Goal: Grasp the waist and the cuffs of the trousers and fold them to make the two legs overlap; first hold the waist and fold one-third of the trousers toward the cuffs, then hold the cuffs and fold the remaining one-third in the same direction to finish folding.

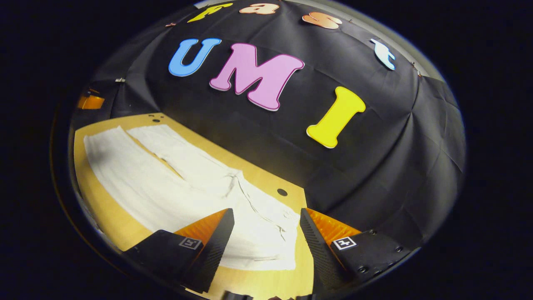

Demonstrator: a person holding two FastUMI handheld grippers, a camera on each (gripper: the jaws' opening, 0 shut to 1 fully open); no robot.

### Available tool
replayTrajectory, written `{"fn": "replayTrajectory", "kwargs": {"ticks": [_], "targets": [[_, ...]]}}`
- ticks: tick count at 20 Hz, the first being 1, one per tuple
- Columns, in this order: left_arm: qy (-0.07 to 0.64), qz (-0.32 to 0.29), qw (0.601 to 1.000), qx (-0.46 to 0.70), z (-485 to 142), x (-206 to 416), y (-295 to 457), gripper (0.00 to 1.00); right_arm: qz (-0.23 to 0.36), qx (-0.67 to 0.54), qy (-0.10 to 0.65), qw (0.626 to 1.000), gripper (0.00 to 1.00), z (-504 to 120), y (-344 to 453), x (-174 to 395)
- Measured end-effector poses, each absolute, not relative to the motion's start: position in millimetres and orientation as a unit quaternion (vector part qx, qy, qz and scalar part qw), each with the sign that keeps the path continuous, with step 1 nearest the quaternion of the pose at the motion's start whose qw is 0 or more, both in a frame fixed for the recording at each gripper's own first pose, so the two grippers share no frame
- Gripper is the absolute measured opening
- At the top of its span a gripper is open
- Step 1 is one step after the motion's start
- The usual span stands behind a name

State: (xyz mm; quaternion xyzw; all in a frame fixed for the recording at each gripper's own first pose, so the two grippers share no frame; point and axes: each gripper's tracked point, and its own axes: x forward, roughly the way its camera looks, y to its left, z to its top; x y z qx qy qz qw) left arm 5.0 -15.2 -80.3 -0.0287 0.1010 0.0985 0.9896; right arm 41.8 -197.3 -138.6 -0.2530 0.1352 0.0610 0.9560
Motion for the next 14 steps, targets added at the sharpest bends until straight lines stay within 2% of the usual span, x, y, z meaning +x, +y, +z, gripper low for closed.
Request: {"fn": "replayTrajectory", "kwargs": {"ticks": [5,10,14], "targets": [[0.14,0.116,0.982,-0.042,-113,2,-24,0.97,0.104,-0.33,0.224,0.911,0.98,-214,-264,30],[0.168,0.133,0.975,-0.058,-141,-9,-23,0.98,0.158,-0.439,0.249,0.848,0.98,-252,-294,16],[0.181,0.154,0.969,-0.073,-153,-15,-16,0.98,0.186,-0.526,0.242,0.794,0.98,-273,-310,22]]}}
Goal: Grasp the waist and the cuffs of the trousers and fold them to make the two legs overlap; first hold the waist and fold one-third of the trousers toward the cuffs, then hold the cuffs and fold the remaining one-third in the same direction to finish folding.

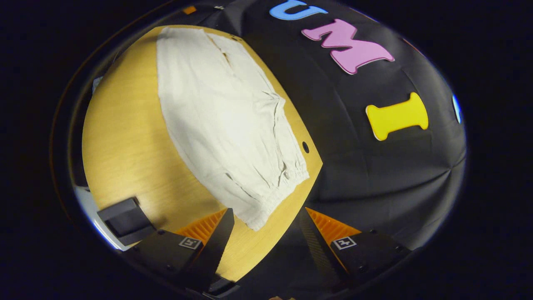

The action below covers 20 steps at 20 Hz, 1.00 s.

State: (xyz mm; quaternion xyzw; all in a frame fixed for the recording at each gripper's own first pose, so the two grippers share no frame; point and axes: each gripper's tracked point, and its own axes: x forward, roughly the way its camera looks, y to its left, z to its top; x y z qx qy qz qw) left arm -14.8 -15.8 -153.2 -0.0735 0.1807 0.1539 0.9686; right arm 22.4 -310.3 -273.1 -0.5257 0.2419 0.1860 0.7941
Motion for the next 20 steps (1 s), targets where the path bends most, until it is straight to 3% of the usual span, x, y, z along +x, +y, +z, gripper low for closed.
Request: {"fn": "replayTrajectory", "kwargs": {"ticks": [6,16,18,19,20], "targets": [[0.19,0.225,0.952,-0.081,-164,-40,15,0.98,0.243,-0.575,0.254,0.739,0.98,-314,-309,41],[0.213,0.267,0.937,-0.073,-165,-53,31,0.98,0.262,-0.601,0.228,0.72,0.91,-324,-290,86],[0.219,0.264,0.938,-0.057,-164,-53,35,0.98,0.273,-0.604,0.234,0.711,0.82,-330,-284,91],[0.219,0.264,0.938,-0.049,-162,-52,39,0.98,0.274,-0.605,0.234,0.71,0.7,-330,-284,93],[0.219,0.264,0.938,-0.043,-161,-51,42,0.98,0.28,-0.603,0.242,0.706,0.67,-335,-282,90]]}}
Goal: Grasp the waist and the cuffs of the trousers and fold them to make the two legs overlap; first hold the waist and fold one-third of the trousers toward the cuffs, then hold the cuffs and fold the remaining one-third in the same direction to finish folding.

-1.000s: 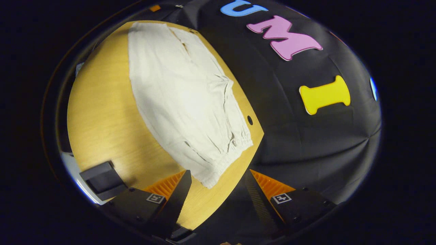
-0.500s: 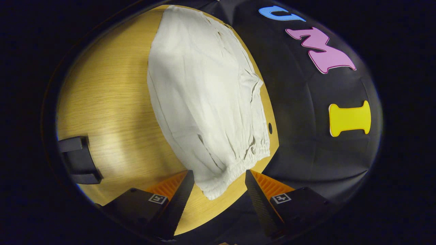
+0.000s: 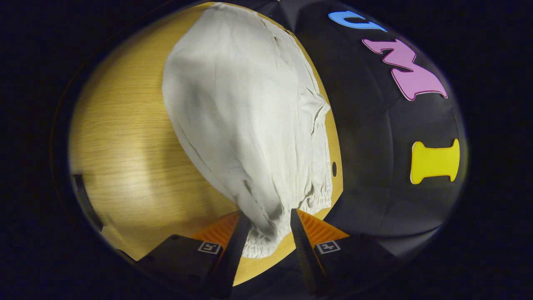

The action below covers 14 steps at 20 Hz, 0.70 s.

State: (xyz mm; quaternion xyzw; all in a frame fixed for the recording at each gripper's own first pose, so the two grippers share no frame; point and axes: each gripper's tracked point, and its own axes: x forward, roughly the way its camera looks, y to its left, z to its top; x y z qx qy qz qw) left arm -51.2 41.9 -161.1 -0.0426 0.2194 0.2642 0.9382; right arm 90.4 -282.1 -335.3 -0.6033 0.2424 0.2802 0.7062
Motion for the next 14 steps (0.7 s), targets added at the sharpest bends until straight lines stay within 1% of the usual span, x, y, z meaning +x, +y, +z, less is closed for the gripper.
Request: {"fn": "replayTrajectory", "kwargs": {"ticks": [2,3,4,5,6,7,9,10,12,14], "targets": [[0.223,0.266,0.937,-0.039,-163,-51,48,0.98,0.291,-0.61,0.256,0.691,0.46,-344,-281,84],[0.227,0.268,0.935,-0.041,-166,-52,52,0.98,0.294,-0.616,0.259,0.683,0.26,-346,-280,82],[0.233,0.27,0.933,-0.045,-170,-53,55,0.98,0.297,-0.623,0.258,0.676,0.17,-349,-278,83],[0.239,0.269,0.932,-0.048,-176,-53,58,0.97,0.293,-0.629,0.259,0.672,0.14,-345,-281,81],[0.246,0.264,0.932,-0.044,-181,-54,60,0.98,0.293,-0.627,0.264,0.672,0.14,-349,-281,82],[0.253,0.258,0.932,-0.032,-186,-53,65,0.98,0.293,-0.619,0.276,0.674,0.1,-352,-282,84],[0.266,0.235,0.935,0.012,-196,-51,78,0.98,0.304,-0.598,0.305,0.676,0.09,-350,-278,83],[0.272,0.217,0.937,0.04,-202,-49,86,0.98,0.313,-0.588,0.321,0.673,0.06,-352,-282,82],[0.289,0.176,0.935,0.105,-212,-46,101,0.98,0.326,-0.571,0.354,0.665,0.05,-349,-282,78],[0.307,0.134,0.924,0.187,-222,-48,119,0.98,0.332,-0.562,0.374,0.659,0.05,-349,-280,80]]}}
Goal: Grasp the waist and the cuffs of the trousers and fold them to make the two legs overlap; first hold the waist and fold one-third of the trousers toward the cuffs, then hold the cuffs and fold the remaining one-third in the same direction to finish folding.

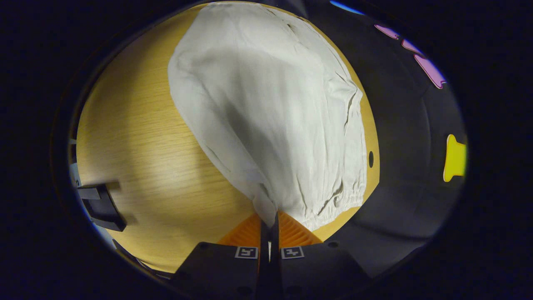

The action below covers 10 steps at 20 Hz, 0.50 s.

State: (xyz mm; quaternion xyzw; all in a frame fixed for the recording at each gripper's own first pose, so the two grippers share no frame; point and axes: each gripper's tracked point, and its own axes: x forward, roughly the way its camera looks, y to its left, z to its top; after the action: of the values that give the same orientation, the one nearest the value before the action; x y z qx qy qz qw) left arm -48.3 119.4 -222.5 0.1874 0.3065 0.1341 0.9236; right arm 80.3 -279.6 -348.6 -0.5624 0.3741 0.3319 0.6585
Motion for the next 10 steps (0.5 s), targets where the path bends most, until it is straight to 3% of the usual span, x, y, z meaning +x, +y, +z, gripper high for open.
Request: {"fn": "replayTrajectory", "kwargs": {"ticks": [4,10], "targets": [[0.322,0.077,0.884,0.329,-235,-42,165,0.97,0.32,-0.584,0.375,0.645,0.05,-349,-282,80],[0.365,-0.071,0.808,0.457,-292,-21,196,0.97,0.312,-0.556,0.43,0.639,0.05,-350,-283,82]]}}
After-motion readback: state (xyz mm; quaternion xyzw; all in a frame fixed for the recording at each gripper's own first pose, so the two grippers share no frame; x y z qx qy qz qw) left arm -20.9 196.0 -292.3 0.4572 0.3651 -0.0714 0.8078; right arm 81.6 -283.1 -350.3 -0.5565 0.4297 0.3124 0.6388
